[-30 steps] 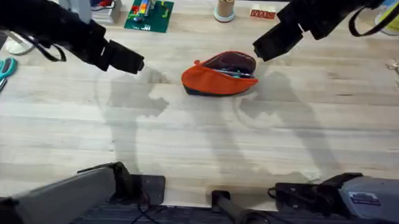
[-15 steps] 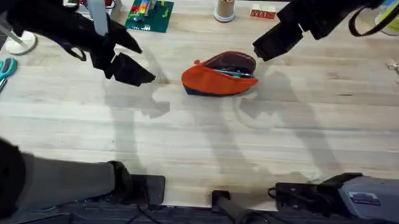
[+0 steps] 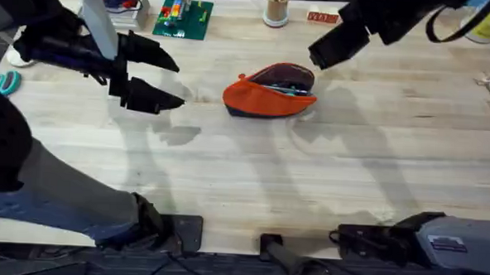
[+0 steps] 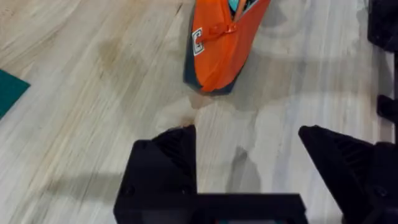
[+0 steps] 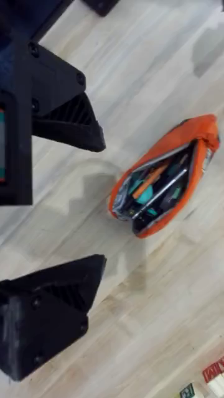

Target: Unzip the bag, pick up the pens from the table one at a time and place them inside, then zip the bag closed.

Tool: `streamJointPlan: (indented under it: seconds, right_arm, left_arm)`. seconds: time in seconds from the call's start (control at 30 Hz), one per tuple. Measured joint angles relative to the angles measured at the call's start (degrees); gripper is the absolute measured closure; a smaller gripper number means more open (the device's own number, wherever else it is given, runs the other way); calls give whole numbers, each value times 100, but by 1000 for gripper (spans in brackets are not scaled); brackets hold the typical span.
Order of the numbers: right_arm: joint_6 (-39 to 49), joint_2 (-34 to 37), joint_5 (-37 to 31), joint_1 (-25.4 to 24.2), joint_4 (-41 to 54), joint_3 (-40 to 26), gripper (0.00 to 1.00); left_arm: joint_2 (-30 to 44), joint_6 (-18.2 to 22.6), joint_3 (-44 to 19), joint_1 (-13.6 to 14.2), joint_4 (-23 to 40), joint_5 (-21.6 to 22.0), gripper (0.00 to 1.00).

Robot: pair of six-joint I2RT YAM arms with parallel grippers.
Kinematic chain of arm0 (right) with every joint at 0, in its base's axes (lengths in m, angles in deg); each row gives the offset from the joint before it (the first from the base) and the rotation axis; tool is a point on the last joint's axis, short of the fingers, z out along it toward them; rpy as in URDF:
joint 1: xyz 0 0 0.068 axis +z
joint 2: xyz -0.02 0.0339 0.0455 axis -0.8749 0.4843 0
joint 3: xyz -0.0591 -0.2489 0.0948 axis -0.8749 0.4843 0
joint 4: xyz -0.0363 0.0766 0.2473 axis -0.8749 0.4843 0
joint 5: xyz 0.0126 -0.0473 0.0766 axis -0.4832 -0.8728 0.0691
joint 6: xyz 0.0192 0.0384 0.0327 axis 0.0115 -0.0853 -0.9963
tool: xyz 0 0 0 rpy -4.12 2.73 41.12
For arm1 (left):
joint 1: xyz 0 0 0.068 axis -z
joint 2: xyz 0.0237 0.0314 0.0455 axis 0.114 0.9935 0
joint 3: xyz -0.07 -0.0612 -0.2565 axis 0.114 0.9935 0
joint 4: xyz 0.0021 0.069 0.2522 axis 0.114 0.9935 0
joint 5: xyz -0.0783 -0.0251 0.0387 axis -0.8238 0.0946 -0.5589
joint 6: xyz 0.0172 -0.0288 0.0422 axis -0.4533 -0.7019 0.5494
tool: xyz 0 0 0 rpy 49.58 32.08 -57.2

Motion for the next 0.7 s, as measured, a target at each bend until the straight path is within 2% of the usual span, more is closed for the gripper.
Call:
streamJointPlan:
  seconds: [0.13,0.33,0.7]
  right_arm:
    - [-364,0,2,0,-295,0,3]
    - [-841,0,2,72,-735,0,3]
    - [-1131,113,20,745,-1691,0,4]
  left_arm:
    - [81,219,0,-70,-23,-79,7]
    - [85,333,0,-70,-64,-122,8]
    - [83,353,0,-70,-66,-122,8]
